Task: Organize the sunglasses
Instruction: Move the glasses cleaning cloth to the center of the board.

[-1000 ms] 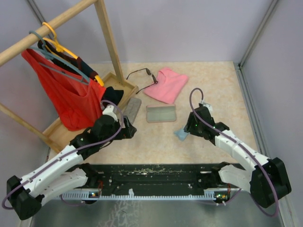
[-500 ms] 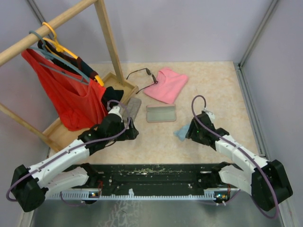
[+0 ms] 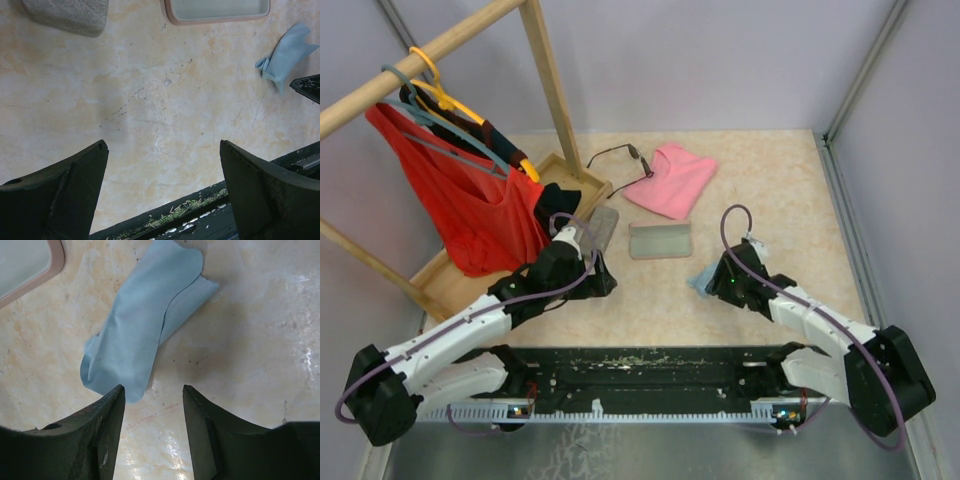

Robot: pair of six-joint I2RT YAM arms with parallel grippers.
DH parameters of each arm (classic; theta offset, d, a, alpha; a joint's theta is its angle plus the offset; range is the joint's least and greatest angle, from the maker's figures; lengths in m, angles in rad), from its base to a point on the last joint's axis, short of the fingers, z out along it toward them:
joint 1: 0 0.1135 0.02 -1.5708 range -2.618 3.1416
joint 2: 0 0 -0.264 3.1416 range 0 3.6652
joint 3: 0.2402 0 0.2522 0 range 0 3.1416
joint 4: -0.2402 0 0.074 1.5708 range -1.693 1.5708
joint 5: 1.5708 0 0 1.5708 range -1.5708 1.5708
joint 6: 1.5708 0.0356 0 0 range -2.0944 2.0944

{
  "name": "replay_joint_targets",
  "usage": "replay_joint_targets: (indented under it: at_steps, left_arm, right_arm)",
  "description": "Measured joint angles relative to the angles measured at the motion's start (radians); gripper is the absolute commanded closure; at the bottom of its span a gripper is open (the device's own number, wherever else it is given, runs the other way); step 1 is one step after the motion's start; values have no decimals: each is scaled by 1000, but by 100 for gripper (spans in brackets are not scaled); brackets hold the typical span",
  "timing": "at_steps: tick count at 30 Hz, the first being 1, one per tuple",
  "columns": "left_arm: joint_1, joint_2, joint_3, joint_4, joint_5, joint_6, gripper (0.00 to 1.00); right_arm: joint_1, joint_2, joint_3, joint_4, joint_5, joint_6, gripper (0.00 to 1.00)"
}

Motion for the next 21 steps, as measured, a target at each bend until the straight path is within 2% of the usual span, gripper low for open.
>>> replay_joint_targets:
  at_steps: [11,21]
  left_arm:
    - [0,32,-28,69,17,12,3]
    - [0,72,-28,98,25,18,4]
  right_arm:
    - [20,167,78,24,96,28,53]
    - [20,265,127,73,120,5,82]
